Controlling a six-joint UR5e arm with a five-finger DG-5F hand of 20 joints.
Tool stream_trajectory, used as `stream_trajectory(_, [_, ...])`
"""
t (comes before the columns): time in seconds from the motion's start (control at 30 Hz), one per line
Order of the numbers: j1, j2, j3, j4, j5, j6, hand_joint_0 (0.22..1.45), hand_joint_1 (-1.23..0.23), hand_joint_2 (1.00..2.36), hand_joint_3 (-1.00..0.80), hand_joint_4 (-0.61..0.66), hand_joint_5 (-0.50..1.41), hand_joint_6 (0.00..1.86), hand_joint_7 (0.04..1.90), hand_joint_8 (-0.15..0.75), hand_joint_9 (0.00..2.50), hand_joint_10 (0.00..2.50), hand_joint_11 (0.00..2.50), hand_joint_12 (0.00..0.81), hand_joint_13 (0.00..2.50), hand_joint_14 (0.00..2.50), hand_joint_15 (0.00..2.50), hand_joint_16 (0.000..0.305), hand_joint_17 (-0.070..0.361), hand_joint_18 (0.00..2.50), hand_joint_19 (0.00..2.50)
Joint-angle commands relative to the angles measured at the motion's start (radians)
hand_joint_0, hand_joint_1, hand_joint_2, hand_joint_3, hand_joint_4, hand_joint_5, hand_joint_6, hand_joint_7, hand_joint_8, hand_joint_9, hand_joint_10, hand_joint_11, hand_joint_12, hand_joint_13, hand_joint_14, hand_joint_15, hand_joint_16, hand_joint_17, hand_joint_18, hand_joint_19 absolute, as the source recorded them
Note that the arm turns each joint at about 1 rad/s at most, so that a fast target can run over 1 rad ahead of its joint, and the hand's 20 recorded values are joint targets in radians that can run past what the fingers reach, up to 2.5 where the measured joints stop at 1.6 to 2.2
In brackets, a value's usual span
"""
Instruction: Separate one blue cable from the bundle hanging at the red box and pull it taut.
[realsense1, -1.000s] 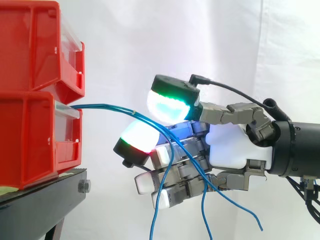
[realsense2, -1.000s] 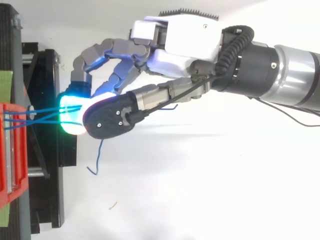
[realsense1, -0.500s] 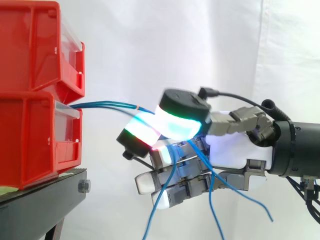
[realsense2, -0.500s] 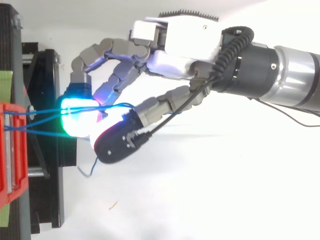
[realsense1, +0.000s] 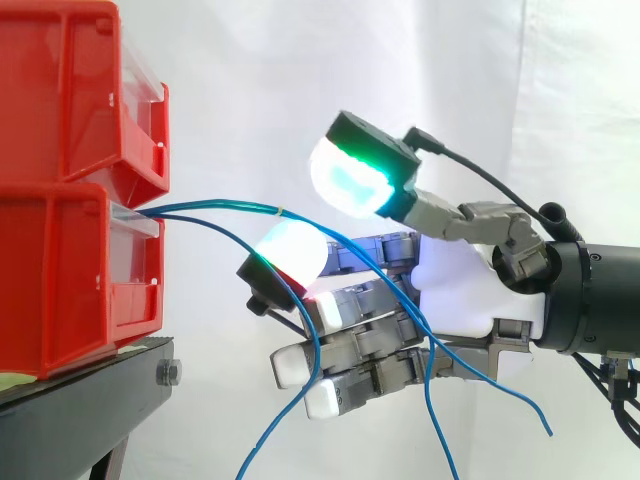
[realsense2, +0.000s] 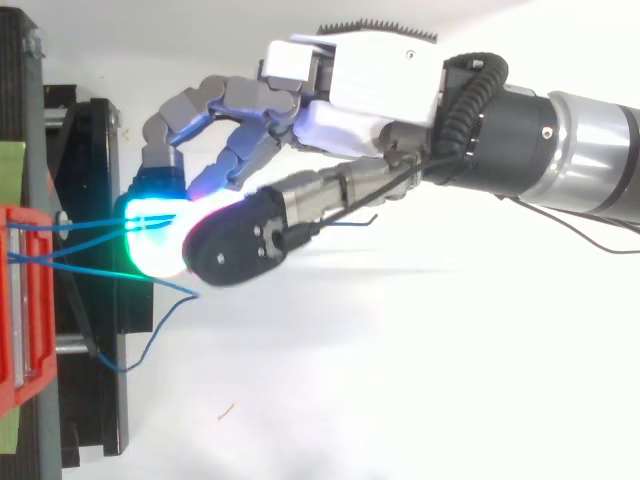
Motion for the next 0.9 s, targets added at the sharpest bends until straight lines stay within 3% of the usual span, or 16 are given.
stream_trajectory(0.0, [0.0, 0.0, 0.0, 0.0, 0.0, 0.0, 0.62, -0.48, 1.0, -0.5, 0.18, -0.15, 0.84, 1.07, 0.376, 0.97, 0.02, 0.8, 0.405, 0.86, 0.02, 0.45, 0.047, 0.106, 0.81, 0.38])
stream_trajectory(0.07, [0.0, 0.0, 0.0, 0.0, 0.0, 0.0, 0.62, -0.5, 1.0, -0.47, 0.17, -0.15, 0.83, 1.07, 0.383, 0.97, 0.01, 0.8, 0.406, 0.87, 0.01, 0.45, 0.047, 0.106, 0.81, 0.38])
stream_trajectory(0.23, [0.0, 0.0, 0.0, 0.0, 0.0, 0.0, 0.59, -0.63, 1.01, -0.17, 0.19, -0.16, 0.87, 1.07, 0.419, 0.95, 0.01, 0.8, 0.447, 0.9, 0.01, 0.44, 0.055, 0.124, 0.88, 0.33])
stream_trajectory(0.4, [0.002, 0.0, 0.0, 0.0, 0.0, 0.0, 0.6, -0.75, 1.01, -0.08, 0.17, -0.17, 0.9, 1.05, 0.423, 0.92, 0.01, 0.82, 0.462, 0.89, 0.01, 0.44, 0.059, 0.132, 0.9, 0.32])
stream_trajectory(0.63, [0.003, 0.0, 0.0, 0.005, 0.006, 0.0, 0.65, -0.85, 1.02, -0.16, 0.16, -0.2, 0.91, 1.07, 0.381, 0.84, 0.02, 0.85, 0.424, 0.82, 0.02, 0.46, 0.051, 0.114, 0.81, 0.34])
stream_trajectory(0.87, [0.005, 0.0, 0.0, 0.008, 0.006, 0.0, 0.72, -0.91, 1.01, -0.42, 0.2, -0.2, 0.92, 1.05, 0.366, 0.83, 0.02, 0.86, 0.414, 0.81, 0.02, 0.44, 0.049, 0.111, 0.8, 0.33])
